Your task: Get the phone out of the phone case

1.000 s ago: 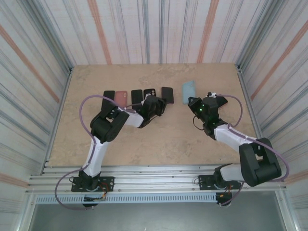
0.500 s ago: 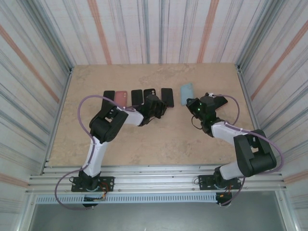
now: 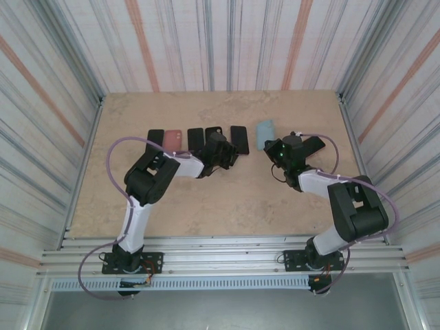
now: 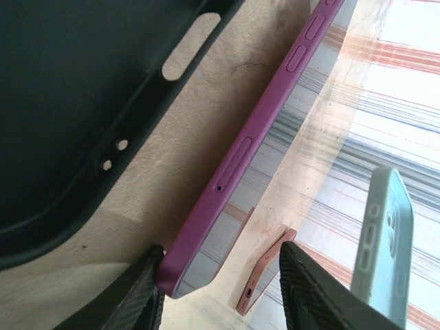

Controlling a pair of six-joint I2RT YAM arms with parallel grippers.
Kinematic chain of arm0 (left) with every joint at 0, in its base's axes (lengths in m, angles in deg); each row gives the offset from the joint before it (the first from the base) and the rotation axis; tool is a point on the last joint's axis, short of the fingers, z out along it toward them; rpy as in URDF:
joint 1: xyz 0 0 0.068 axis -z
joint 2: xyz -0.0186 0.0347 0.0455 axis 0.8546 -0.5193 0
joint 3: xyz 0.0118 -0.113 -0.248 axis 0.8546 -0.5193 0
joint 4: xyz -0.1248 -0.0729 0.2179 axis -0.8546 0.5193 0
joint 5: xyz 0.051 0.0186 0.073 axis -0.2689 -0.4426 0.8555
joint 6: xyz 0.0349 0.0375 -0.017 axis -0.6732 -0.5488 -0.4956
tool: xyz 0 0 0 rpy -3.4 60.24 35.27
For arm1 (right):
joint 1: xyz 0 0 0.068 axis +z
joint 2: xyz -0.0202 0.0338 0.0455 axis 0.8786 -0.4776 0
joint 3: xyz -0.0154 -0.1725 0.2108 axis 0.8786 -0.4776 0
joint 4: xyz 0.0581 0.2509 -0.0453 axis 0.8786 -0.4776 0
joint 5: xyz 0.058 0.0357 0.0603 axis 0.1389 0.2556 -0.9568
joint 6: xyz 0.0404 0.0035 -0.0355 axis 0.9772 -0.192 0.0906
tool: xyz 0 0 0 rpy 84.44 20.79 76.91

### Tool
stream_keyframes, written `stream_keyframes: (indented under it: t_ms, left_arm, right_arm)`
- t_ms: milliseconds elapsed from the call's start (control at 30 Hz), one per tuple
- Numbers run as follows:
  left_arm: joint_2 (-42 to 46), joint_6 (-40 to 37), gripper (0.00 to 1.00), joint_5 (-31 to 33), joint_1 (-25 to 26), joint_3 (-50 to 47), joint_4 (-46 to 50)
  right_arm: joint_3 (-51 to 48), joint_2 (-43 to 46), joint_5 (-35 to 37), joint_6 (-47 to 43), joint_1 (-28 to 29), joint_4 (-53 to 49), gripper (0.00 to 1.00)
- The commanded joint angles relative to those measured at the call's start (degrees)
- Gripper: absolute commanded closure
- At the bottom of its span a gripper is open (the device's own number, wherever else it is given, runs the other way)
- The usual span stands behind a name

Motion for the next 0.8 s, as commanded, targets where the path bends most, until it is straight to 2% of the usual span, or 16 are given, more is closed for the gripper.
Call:
stream_keyframes:
  t_ms: [0,433,767]
  left_arm:
    - [2.6,0.2,0.50,-1.2,-0.8,-0.5,4.0]
    - [3.1,-0.7,0.44,-2.4,-1.7,-1.0,4.7]
    - [5.1,-0.5,0.42,-3.4,-1.9,-2.3,4.7]
  right_arm:
    - [1.6,-3.7,-1.6,-0.2,0.1,4.9,0.95]
    - [5.9,-14.8,-3.8,1.3,-0.5,10.1,0.94]
    - [5.7,-18.6,-3.5,3.1,-1.0,12.1,0.90]
